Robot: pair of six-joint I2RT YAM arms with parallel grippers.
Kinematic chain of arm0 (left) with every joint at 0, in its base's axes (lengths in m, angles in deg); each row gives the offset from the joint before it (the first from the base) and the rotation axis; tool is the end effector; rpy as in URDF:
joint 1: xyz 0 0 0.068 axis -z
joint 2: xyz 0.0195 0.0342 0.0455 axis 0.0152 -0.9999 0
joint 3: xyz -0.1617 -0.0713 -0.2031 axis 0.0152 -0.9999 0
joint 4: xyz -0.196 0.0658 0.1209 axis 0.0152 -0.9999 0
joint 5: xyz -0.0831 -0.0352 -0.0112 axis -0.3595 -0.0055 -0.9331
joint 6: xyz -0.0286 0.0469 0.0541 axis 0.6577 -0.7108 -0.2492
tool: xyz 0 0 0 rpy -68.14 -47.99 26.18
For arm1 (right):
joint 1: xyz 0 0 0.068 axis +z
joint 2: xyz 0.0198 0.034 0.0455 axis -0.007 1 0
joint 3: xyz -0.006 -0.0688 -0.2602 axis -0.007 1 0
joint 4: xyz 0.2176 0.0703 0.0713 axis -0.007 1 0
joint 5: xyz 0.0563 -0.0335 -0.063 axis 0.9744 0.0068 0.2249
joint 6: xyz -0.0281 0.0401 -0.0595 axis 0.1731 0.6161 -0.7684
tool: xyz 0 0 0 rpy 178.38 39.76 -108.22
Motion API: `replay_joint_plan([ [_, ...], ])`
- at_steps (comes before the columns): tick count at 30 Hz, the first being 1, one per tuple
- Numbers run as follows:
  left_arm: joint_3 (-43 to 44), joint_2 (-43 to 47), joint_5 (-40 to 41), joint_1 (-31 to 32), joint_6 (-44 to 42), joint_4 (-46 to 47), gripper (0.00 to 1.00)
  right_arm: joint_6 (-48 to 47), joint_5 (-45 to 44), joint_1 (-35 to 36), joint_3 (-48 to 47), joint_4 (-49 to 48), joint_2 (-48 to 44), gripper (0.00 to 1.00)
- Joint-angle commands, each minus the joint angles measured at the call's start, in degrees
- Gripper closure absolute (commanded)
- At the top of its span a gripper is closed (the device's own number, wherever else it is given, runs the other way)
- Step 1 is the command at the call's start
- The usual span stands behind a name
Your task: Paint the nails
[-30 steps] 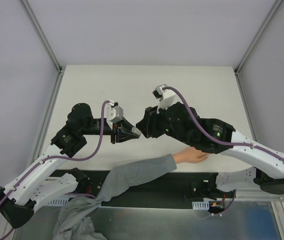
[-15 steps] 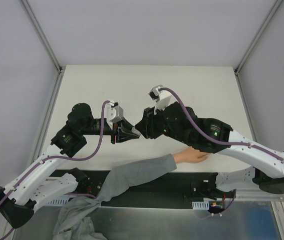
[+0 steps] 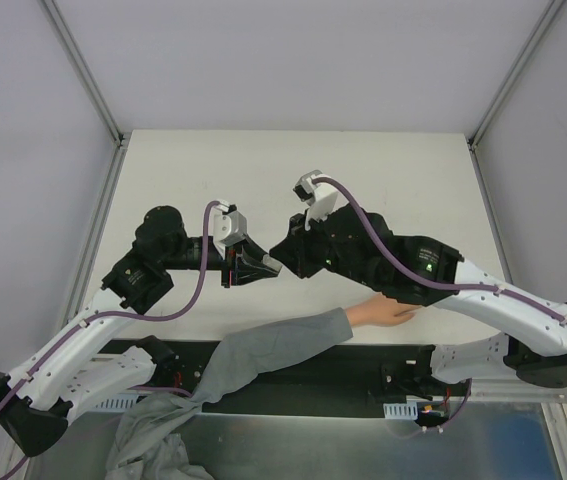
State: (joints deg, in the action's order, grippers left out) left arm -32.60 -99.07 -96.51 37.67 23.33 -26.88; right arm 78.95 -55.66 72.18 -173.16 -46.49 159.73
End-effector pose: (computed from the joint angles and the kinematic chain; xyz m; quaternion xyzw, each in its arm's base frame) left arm 0.1145 -0.1489 0.3723 0.4925 0.5053 -0.4826 0.5188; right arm 0.0975 0.2440 0.4397 -0.3252 0.7309 0.3011 0.5191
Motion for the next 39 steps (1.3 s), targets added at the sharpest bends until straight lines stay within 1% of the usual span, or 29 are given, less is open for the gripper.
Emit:
replay_joint_plan([
  [1, 1.9, 0.0, -0.8, 0.5, -0.5, 1.4, 1.0, -2.1, -1.9, -0.1, -2.3, -1.3, -0.3, 0.99],
  [16, 2.3, -0.8, -1.3, 0.5, -0.7, 1.3, 1.0, -2.6, -2.4, -0.2, -0.7, -3.7, -2.7, 0.99],
  [39, 2.5, -1.6, -1.9, 0.5, -0.5, 1.3, 1.0, -2.4, -1.8, -0.1, -0.6, -4.8, -3.5, 0.99],
])
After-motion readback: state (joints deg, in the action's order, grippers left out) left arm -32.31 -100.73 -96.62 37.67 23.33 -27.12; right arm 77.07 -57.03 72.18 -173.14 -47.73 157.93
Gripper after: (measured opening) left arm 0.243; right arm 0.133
